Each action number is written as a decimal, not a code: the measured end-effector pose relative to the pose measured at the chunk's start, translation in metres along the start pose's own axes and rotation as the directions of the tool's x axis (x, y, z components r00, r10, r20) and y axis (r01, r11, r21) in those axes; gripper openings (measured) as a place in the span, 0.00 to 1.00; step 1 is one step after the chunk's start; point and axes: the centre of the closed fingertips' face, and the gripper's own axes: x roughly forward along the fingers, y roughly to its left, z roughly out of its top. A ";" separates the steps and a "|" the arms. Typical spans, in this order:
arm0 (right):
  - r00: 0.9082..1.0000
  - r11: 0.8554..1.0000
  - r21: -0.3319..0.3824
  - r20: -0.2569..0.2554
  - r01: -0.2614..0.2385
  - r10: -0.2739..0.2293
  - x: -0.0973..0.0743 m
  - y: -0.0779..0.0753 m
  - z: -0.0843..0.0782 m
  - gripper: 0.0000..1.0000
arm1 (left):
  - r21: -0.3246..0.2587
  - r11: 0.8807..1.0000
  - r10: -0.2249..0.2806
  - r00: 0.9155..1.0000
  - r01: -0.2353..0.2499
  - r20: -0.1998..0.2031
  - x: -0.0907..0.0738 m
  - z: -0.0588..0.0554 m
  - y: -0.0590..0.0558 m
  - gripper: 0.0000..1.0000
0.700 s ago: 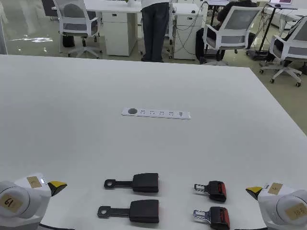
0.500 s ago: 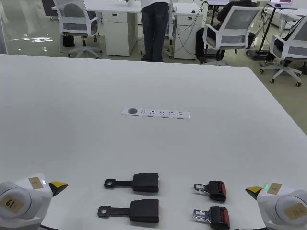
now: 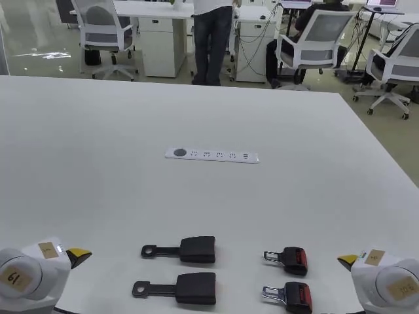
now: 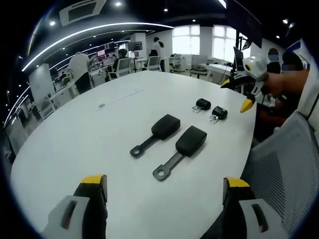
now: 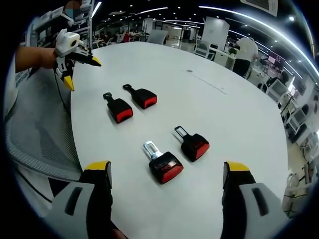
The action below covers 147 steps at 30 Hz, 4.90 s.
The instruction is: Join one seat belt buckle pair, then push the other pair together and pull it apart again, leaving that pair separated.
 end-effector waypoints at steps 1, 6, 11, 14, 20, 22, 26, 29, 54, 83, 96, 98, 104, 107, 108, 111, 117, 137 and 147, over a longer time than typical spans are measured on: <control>1.000 1.000 0.007 0.002 0.002 -0.002 0.000 0.000 0.000 0.93 | 0.002 1.000 0.001 1.000 -0.001 0.001 0.000 0.000 0.000 0.98; 1.000 1.000 0.020 0.014 0.007 -0.008 -0.001 -0.001 0.003 0.98 | 0.001 1.000 0.001 1.000 -0.001 0.003 0.001 0.002 0.000 0.98; 1.000 1.000 0.022 0.016 0.007 -0.008 -0.002 0.000 0.006 0.99 | 0.004 1.000 0.005 1.000 -0.005 0.009 0.001 0.003 0.000 0.99; 1.000 1.000 0.016 0.012 0.010 -0.010 -0.001 -0.002 0.005 0.99 | 0.000 1.000 0.006 1.000 -0.006 0.012 0.000 0.004 -0.001 0.99; 1.000 1.000 0.025 0.017 0.011 -0.012 -0.001 -0.002 0.005 0.99 | -0.006 1.000 0.013 1.000 -0.013 0.010 -0.001 0.003 0.001 0.99; 1.000 1.000 0.014 0.014 0.010 -0.010 -0.002 -0.001 0.004 0.98 | -0.001 1.000 0.007 1.000 -0.007 -0.002 -0.001 0.001 -0.001 0.96; 1.000 1.000 -0.011 0.008 0.012 -0.012 -0.002 -0.001 0.003 0.99 | -0.001 1.000 0.010 1.000 -0.010 -0.007 -0.001 0.000 0.001 0.96; 1.000 1.000 -0.012 0.011 0.008 -0.007 -0.003 0.000 0.003 0.99 | -0.002 1.000 0.014 1.000 -0.014 -0.005 -0.001 0.001 0.001 0.96; 1.000 0.998 -0.061 0.019 -0.012 0.013 -0.010 0.006 0.001 0.86 | 0.004 0.999 0.033 0.999 -0.033 0.004 -0.002 0.007 0.003 0.88; 0.997 0.988 -0.134 -0.035 -0.079 0.075 -0.005 0.008 -0.009 0.63 | 0.143 0.984 -0.103 0.993 0.111 -0.061 0.017 0.007 -0.025 0.65; 0.990 0.971 -0.195 -0.068 -0.135 0.124 0.005 0.010 -0.008 0.54 | 0.228 0.958 -0.157 0.984 0.172 -0.082 0.041 0.027 -0.035 0.59; 0.989 0.968 -0.206 -0.073 -0.143 0.131 0.007 0.012 -0.007 0.54 | 0.236 0.954 -0.170 0.982 0.186 -0.086 0.047 0.030 -0.038 0.57; 0.982 0.954 -0.240 -0.098 -0.182 0.163 0.017 0.015 -0.009 0.50 | 0.259 0.936 -0.209 0.969 0.236 -0.130 0.067 0.029 -0.044 0.54; 0.979 0.947 -0.256 -0.105 -0.194 0.172 0.021 0.015 -0.010 0.48 | 0.303 0.919 -0.213 0.964 0.253 -0.159 0.078 0.027 -0.046 0.53; 0.978 0.945 -0.258 -0.111 -0.202 0.179 0.024 0.015 -0.011 0.48 | 0.312 0.914 -0.215 0.962 0.259 -0.168 0.079 0.031 -0.048 0.53; 0.973 0.936 -0.274 -0.126 -0.222 0.194 0.028 0.015 -0.012 0.44 | 0.325 0.906 -0.222 0.957 0.273 -0.185 0.086 0.032 -0.047 0.52; 0.964 0.918 -0.307 -0.162 -0.253 0.212 0.034 0.012 -0.017 0.39 | 0.347 0.885 -0.248 0.945 0.311 -0.215 0.097 0.035 -0.055 0.49; 0.905 0.860 -0.315 -0.282 -0.401 0.318 0.050 0.010 -0.030 0.37 | 0.442 0.783 -0.306 0.890 0.437 -0.339 0.125 0.032 -0.064 0.42; 0.874 0.840 -0.296 -0.329 -0.455 0.358 0.058 0.009 -0.036 0.35 | 0.429 0.756 -0.345 0.857 0.495 -0.382 0.132 0.020 -0.068 0.35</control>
